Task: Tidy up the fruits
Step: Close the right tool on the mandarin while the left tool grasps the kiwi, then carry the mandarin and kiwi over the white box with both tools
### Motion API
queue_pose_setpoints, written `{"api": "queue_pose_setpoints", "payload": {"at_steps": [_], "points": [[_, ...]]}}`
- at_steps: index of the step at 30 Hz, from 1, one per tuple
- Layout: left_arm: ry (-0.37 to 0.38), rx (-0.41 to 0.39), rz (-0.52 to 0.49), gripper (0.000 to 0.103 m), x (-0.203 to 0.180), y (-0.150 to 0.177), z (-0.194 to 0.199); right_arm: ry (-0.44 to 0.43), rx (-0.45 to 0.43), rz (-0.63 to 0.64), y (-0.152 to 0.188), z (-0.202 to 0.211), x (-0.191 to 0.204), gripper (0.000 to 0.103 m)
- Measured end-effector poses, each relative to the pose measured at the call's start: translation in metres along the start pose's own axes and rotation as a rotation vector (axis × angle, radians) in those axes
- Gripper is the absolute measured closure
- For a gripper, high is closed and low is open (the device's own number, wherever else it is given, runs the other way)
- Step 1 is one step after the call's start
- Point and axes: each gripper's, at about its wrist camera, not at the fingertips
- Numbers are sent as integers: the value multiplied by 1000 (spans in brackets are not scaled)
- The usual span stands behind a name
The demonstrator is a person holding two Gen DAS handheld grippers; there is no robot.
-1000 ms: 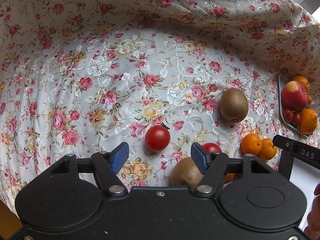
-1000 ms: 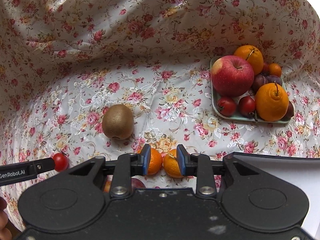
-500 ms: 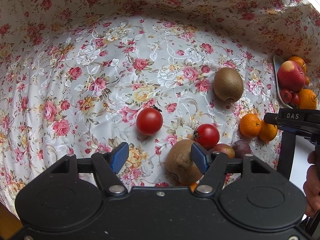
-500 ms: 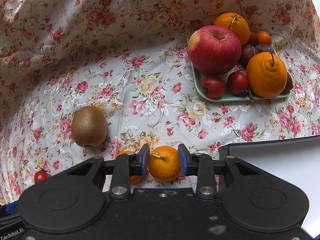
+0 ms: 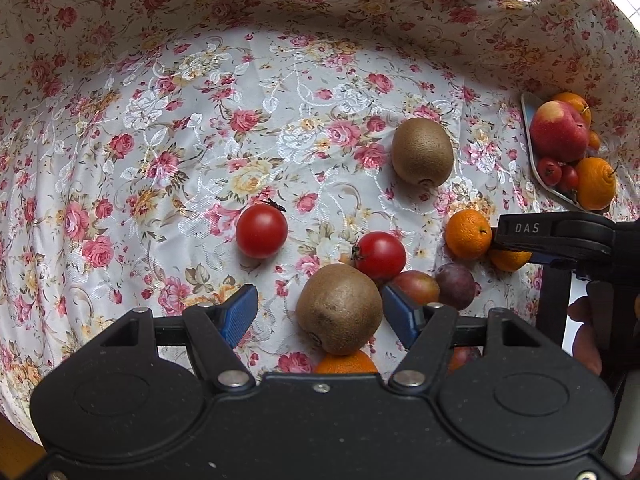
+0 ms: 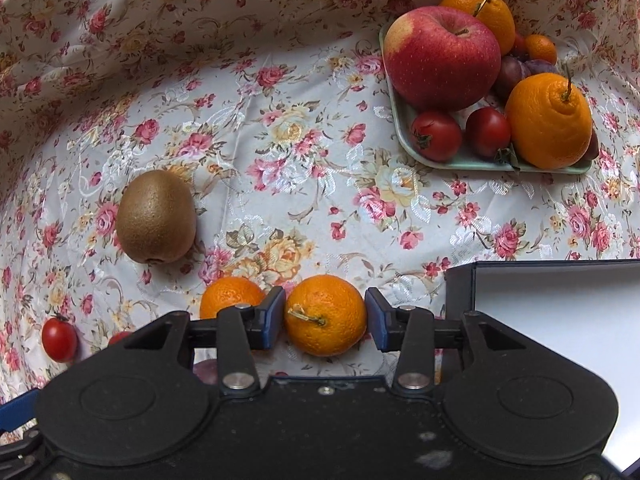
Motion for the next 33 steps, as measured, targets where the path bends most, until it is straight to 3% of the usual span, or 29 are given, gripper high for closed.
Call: {"api": "queue_pose_setpoints", "payload": {"at_steps": [14, 22, 28, 33], "points": [[-46, 63, -75, 33, -18, 15, -20, -116, -57, -59, -4, 54, -10, 60], [-48, 86, 32, 33, -8, 14, -32, -138, -100, -9, 11, 96, -12, 60], [-16, 107, 124, 43, 1, 12, -36, -170, -119, 14, 20, 115, -14, 60], [-117, 65, 144, 44, -1, 5, -23, -167, -128, 37, 23, 123, -22, 60]]}}
Point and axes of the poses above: each gripper's, at about its wrist camera, not at the fingertips, and z roughly against the way its jaws point, x to its left, y to its underside, and after that the axes turned 14 degrees about -x, right-handed
